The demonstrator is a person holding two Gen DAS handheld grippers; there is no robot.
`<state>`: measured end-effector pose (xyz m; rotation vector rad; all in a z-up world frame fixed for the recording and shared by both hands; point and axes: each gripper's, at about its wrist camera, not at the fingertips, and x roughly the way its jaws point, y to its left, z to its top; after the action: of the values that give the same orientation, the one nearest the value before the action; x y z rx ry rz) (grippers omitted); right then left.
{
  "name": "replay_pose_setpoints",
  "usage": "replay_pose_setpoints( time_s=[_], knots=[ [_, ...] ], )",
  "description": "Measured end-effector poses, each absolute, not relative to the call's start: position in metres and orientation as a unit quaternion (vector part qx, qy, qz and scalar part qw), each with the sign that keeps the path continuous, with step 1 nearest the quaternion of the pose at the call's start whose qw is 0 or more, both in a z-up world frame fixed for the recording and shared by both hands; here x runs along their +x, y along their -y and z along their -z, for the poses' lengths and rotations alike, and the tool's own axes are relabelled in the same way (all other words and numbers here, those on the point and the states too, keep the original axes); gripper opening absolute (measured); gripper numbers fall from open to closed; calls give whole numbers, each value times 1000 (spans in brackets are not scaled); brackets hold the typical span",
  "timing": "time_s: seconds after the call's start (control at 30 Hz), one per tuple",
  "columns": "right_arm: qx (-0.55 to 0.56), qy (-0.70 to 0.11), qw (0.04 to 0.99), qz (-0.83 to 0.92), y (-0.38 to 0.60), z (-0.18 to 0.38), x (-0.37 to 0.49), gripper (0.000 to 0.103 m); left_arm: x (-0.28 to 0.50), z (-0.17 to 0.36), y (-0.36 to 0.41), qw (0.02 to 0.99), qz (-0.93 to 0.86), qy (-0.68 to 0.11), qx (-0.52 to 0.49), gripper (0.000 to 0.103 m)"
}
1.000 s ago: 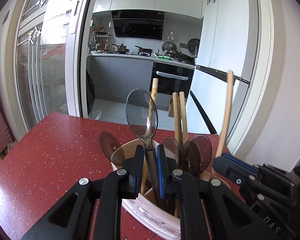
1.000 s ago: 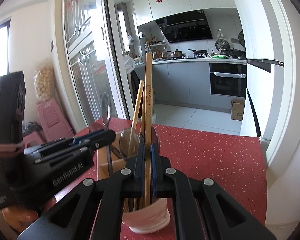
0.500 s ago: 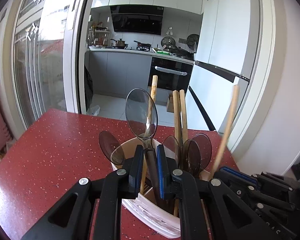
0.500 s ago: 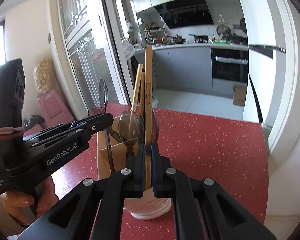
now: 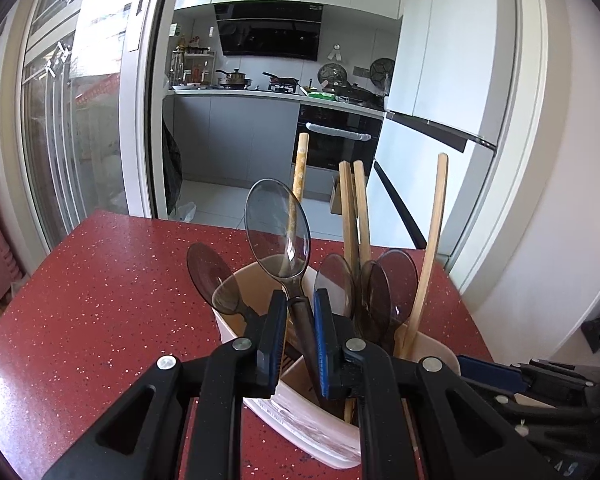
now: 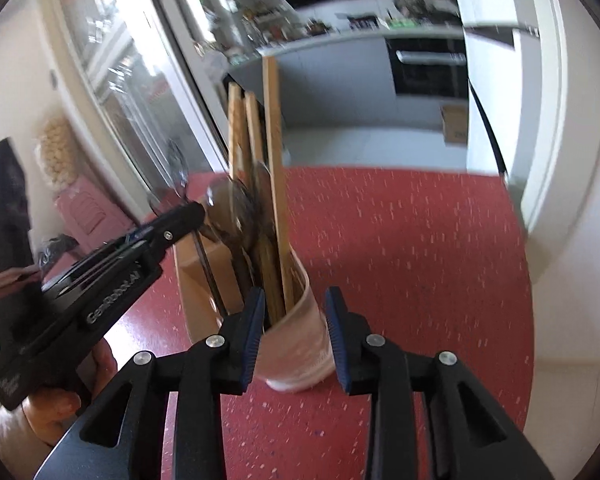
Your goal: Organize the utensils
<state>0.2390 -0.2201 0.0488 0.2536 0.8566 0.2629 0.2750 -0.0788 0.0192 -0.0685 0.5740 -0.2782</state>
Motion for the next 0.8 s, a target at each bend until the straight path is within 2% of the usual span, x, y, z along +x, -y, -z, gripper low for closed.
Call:
replay_pose_setpoints(
  time_s=[0.23, 0.3, 0.33, 0.37, 0.57, 0.6, 0.63, 0.8],
  knots=[
    [220, -488, 837, -110, 233, -42, 254, 35, 270, -18, 80, 949, 138, -282, -18, 42],
    [222, -482, 841, -103, 234, -41, 250, 35, 269, -19, 78, 951, 129, -281, -18, 62],
    [224, -477, 844, -100, 235, -41, 248, 35, 268, -20, 76, 953, 121, -275, -20, 81],
    [232, -467, 847, -99, 238, -40, 243, 35, 265, -21, 73, 957, 116, -266, -23, 85],
    [218, -447, 861, -108, 234, -39, 226, 35, 268, -18, 61, 953, 118, -277, -41, 86],
    [216, -446, 861, -111, 229, -41, 229, 35, 267, -17, 57, 952, 117, -278, -46, 92],
    [214, -446, 862, -113, 227, -41, 229, 35, 266, -17, 54, 953, 114, -277, -50, 103],
    [178, -447, 871, -98, 220, -45, 234, 36, 261, -16, 40, 956, 99, -270, -53, 103]
  ],
)
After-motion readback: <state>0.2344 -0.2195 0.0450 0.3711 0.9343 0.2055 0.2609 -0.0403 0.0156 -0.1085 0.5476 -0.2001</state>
